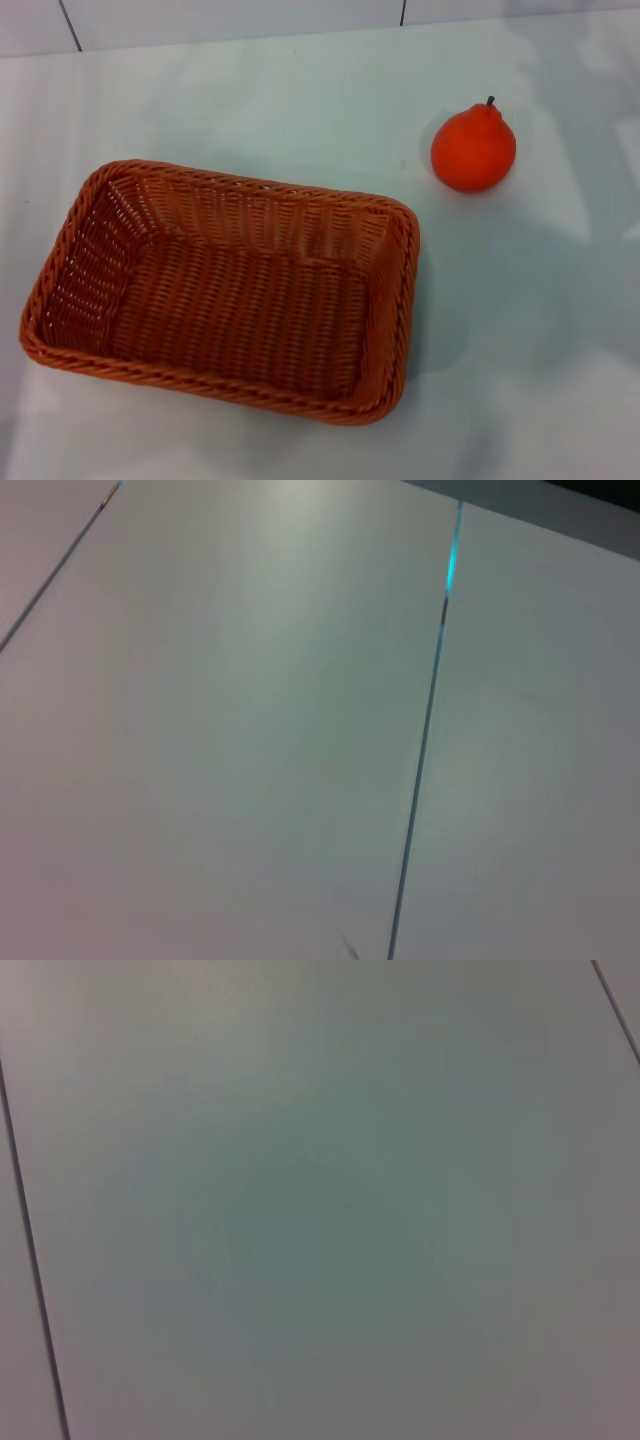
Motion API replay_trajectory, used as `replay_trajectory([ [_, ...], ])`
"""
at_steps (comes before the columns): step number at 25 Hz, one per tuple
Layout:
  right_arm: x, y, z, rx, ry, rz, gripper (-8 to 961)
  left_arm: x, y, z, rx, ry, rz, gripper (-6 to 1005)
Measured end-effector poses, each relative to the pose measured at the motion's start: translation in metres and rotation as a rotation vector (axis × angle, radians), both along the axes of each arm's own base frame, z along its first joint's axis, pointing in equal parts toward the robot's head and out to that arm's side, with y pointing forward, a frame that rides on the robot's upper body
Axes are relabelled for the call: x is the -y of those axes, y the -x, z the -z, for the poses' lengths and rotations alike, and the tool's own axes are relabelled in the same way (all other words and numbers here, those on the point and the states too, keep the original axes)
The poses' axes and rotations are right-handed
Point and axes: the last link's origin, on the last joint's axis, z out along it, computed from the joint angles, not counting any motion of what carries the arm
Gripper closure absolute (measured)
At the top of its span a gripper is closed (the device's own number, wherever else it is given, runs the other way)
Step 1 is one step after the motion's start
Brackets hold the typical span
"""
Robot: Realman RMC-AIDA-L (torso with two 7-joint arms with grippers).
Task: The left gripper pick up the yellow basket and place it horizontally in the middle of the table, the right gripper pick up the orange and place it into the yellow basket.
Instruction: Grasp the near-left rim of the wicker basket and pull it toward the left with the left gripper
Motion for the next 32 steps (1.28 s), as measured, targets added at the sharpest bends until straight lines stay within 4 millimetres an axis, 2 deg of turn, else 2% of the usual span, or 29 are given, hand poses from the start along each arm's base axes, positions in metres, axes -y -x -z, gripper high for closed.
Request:
replay_trajectory([
  [24,-0.004,0.002,-0.001,0.000,0.001,0.001,-2,-0.002,0.004,-0.006,0.052,0.048,0.027,406],
  [27,-0.004,0.003,-0.001,0.000,0.000,0.001,-2,-0.014,0.008,-0.018,0.106,0.176,0.084,406],
  [32,-0.004,0.002,-0.003,-0.005,-0.009,0.006,-2,-0.035,0.004,-0.048,0.056,0.460,0.160,405],
])
